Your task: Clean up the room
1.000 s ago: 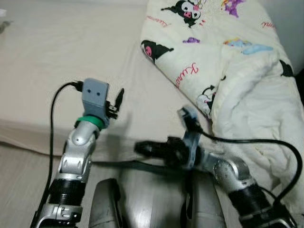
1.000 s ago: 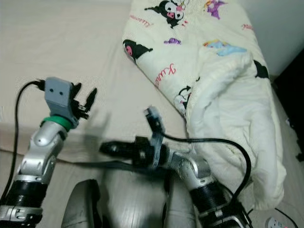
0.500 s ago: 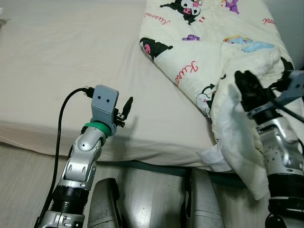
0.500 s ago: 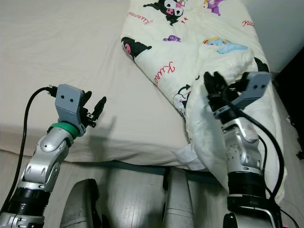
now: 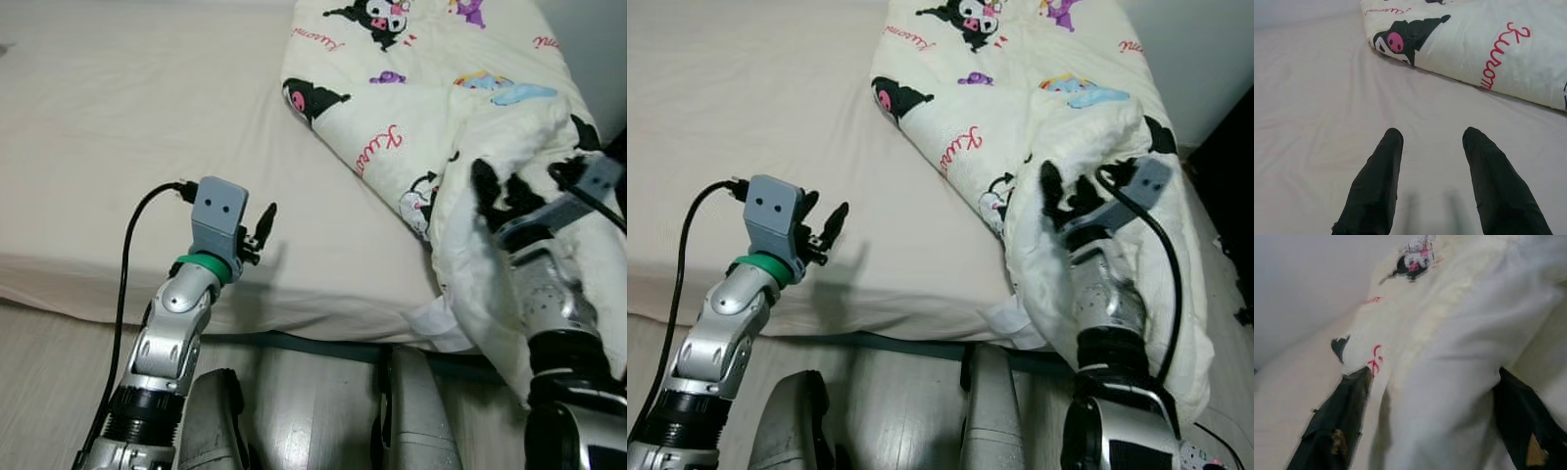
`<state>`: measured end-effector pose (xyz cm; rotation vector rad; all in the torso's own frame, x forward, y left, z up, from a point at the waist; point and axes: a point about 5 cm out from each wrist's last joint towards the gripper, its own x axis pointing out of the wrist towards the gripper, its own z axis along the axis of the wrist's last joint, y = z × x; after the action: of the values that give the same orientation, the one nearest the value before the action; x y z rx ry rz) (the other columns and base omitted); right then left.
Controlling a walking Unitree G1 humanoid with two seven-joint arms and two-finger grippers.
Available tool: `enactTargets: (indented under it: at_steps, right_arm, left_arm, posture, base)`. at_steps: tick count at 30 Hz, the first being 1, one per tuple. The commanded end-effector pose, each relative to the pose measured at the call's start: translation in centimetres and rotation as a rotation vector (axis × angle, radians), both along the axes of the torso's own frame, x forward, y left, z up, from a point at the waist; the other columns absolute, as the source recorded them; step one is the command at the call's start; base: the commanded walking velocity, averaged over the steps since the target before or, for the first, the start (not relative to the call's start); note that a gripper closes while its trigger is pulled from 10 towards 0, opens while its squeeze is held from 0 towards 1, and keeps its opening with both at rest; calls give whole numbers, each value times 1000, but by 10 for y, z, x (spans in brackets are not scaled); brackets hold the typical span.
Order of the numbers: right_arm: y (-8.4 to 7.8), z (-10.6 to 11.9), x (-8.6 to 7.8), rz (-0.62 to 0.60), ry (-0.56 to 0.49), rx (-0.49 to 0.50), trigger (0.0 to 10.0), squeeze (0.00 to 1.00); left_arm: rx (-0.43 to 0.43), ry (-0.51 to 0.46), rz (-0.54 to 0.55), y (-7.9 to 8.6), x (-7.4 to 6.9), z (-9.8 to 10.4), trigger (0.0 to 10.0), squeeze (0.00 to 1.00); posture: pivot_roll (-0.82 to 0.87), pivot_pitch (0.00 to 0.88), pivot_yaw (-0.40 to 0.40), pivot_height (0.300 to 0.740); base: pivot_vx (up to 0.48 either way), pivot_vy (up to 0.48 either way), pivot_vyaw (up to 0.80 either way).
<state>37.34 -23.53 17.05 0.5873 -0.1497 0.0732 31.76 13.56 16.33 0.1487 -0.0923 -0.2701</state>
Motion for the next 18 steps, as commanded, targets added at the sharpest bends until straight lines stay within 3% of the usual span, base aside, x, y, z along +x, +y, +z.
enactTargets:
  at_steps: [1, 2, 3, 4, 5, 9, 10, 18]
  right_arm:
    - [5, -4, 7, 36, 47, 89, 10000, 1000]
    - [5, -4, 7, 36, 47, 89, 10000, 1000]
    - [9, -2, 12, 55, 64, 146, 10000, 847]
    - [12, 0, 15, 67, 76, 180, 10000, 624]
    - [14, 1, 17, 63, 90, 172, 10000, 0]
    - [18, 5, 21, 68, 113, 119, 10000, 0]
    - [20, 5, 23, 70, 136, 105, 0, 0]
    - [16, -6, 22, -14, 238, 62, 0, 0]
  left_arm:
    - [15, 24, 7, 1, -3, -5, 10000, 0]
    - [15, 24, 7, 1, -3, -5, 10000, 0]
    - [15, 24, 9, 2, -3, -5, 10000, 0]
    - [15, 24, 11, 2, -3, -5, 10000, 0]
    - [15, 24, 13, 3, -3, -4, 10000, 0]
    - [15, 27, 18, 3, -4, -5, 10000, 0]
    - [14, 29, 22, 4, -5, -5, 10000, 0]
    - [9, 34, 28, 3, -7, -6, 10000, 0]
  posture:
    - [-6, 135, 80, 547]
    - [-6, 135, 80, 547]
    - [-2, 137, 76, 547]
    - [-1, 137, 75, 547]
    - [1, 139, 73, 547]
    - [3, 142, 67, 547]
    - [3, 143, 65, 547]
    - [-2, 145, 66, 547]
  base:
    - [0, 0, 0]
    - [0, 0, 0]
    - [0, 0, 0]
    - [0, 0, 0]
    - [0, 0, 0]
    - [0, 0, 0]
    - [0, 0, 0]
    - [0, 0, 0]
